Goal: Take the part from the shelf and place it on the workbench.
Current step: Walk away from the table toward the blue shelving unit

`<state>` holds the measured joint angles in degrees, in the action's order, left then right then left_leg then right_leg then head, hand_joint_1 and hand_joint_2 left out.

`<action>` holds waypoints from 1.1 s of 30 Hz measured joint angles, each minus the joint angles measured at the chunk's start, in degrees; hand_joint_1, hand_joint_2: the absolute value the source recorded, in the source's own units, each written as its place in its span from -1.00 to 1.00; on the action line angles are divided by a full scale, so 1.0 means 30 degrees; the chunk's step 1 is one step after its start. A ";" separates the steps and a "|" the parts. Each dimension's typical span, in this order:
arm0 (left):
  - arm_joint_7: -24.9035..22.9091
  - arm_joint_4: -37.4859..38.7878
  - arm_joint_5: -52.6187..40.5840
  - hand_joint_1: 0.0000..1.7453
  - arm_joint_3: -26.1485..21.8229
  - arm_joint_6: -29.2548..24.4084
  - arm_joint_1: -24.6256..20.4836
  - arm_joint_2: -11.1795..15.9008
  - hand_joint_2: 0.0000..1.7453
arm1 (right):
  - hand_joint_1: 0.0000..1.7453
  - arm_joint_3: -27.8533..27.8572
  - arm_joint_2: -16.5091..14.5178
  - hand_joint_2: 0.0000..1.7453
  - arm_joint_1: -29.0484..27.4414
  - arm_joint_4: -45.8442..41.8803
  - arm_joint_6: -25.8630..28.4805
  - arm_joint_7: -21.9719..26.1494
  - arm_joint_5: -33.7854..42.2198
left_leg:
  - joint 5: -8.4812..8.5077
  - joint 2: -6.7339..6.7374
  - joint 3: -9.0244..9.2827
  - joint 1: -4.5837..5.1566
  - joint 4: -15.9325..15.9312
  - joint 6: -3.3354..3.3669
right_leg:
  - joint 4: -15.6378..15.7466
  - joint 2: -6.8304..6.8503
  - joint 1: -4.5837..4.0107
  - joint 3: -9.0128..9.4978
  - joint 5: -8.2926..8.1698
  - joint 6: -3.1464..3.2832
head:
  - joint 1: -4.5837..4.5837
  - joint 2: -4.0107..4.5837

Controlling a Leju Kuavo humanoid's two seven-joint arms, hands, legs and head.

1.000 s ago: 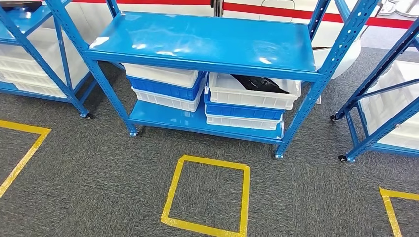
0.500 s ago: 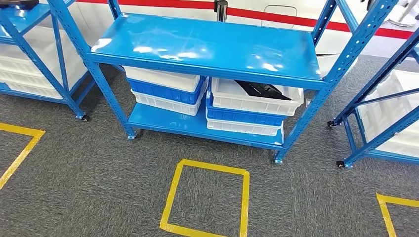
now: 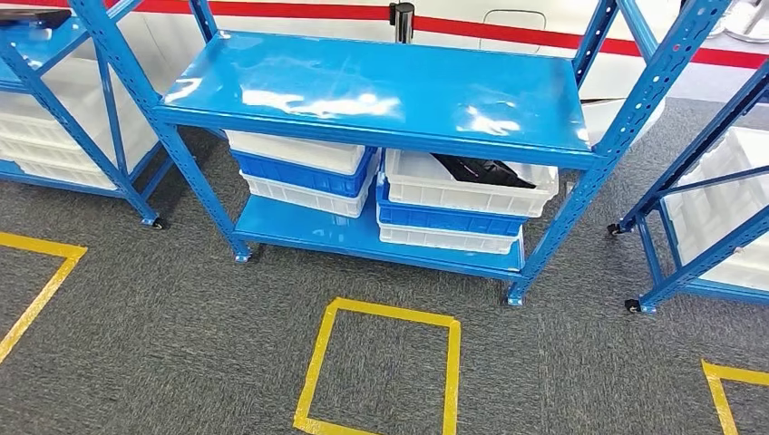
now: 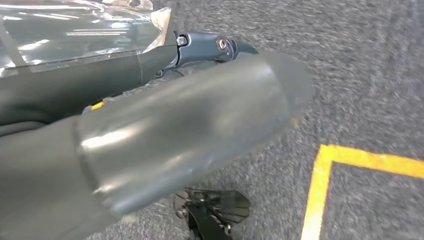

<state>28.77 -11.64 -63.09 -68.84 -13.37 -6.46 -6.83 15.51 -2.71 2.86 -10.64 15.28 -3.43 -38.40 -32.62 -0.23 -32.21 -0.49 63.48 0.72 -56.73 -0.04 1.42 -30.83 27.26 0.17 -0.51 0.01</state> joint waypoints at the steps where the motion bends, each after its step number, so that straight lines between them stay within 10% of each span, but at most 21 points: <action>1: 0.0004 0.0004 -0.0002 -1.00 0.0002 0.0002 0.0003 -0.0011 -1.00 | -1.00 0.0002 -0.0011 -1.00 0.0007 0.0000 0.0000 0.0000 0.0000 | -0.0612 0.0005 -0.0704 -0.0047 0.1323 -0.0114 | 0.0004 0.0007 -0.0003 0.0040 0.0048 0.0105 | 0.0034 0.0000; 4: 0.0004 0.0005 -0.0002 -1.00 0.0002 0.0004 0.0034 -0.0013 -1.00 | -1.00 0.0005 -0.0034 -1.00 0.0002 0.0000 -0.0002 0.0000 0.0000 | -0.0937 0.0015 -0.2240 -0.0246 0.3546 -0.0379 | -0.0004 -0.0018 0.0011 0.0177 0.0182 0.0147 | 0.0054 -0.0002; 8: 0.0004 0.0009 0.0002 -1.00 0.0004 0.0002 0.0017 0.0000 -1.00 | -1.00 0.0013 -0.0036 -1.00 -0.0036 0.0000 -0.0002 0.0000 0.0000 | 0.1711 0.0026 -0.0559 -0.0494 -0.0699 -0.0531 | -0.0031 -0.0071 0.0022 0.0517 0.0541 -0.0260 | 0.0098 0.0000; 13: -0.0016 0.0016 0.0002 -1.00 0.0005 0.0004 -0.0007 -0.0020 -1.00 | -1.00 0.0035 -0.0002 -1.00 0.0072 0.0000 -0.0002 0.0000 -0.0011 | 0.1863 -0.0032 -0.0020 -0.0262 -0.1783 0.0083 | -0.0128 -0.0039 -0.0116 0.0576 0.0853 -0.0867 | 0.0031 0.0000; 18: -0.0027 0.0013 0.0004 -1.00 0.0000 0.0005 -0.0022 -0.0031 -1.00 | -1.00 0.0073 -0.0013 -1.00 0.0041 0.0000 0.0000 -0.0022 -0.0060 | 0.1806 0.0044 0.0139 -0.0126 -0.1938 0.0629 | -0.5213 -0.0014 -0.0094 -0.2213 0.2777 -0.0684 | -0.0035 0.0000; 20: -0.0035 0.0015 0.0004 -1.00 -0.0002 0.0007 -0.0014 -0.0042 -1.00 | -1.00 0.0086 0.0009 -1.00 -0.0020 0.0000 -0.0002 -0.0098 -0.0071 | 0.1735 -0.0007 0.0238 -0.0065 -0.1930 0.0665 | -0.5166 -0.0015 -0.0117 -0.2447 0.2384 -0.0925 | -0.0039 -0.0002; 22: -0.0040 0.0015 0.0004 -1.00 -0.0002 0.0011 -0.0013 -0.0060 -1.00 | -1.00 0.0095 0.0027 -1.00 -0.0015 0.0000 -0.0002 -0.0175 -0.0086 | 0.1631 -0.0062 0.0397 -0.0041 -0.1926 0.0593 | -0.2628 -0.0004 -0.0147 -0.1393 0.1159 -0.1153 | -0.0053 0.0000; 24: -0.0044 0.0013 0.0004 -1.00 -0.0002 0.0011 -0.0024 -0.0069 -1.00 | -1.00 0.0098 0.0031 -1.00 0.0024 0.0000 -0.0002 -0.0202 -0.0098 | 0.1434 -0.0083 0.0533 0.0055 -0.1901 0.0407 | -0.0587 0.0009 -0.0258 -0.0513 0.0298 -0.0996 | -0.0062 0.0002; 29: -0.0053 0.0002 0.0004 -1.00 0.0000 0.0004 -0.0077 -0.0044 -1.00 | -1.00 0.0098 0.0026 -1.00 0.0031 0.0000 0.0000 -0.0222 -0.0118 | 0.0870 -0.0052 0.0521 0.0014 -0.1386 -0.0060 | -0.0130 0.0005 -0.0152 -0.0074 0.0123 -0.0175 | -0.0005 -0.0002; 33: -0.0076 0.0005 -0.0004 -1.00 0.0005 0.0011 -0.0083 -0.0046 -1.00 | -1.00 0.0098 -0.0002 -1.00 0.0031 0.0000 -0.0002 -0.0248 -0.0137 | -0.1090 -0.0001 -0.1880 -0.0112 0.3097 -0.0379 | -0.0092 0.0011 -0.0108 0.0139 0.0202 0.0179 | 0.0111 0.0002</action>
<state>28.55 -11.63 -63.10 -68.83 -13.34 -6.71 -6.97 15.80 -2.71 2.95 -10.64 15.28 -4.18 -38.81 -35.89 -0.23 -37.84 -0.83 72.77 -0.42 -57.01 0.00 1.10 -30.42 27.87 0.71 -0.18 0.01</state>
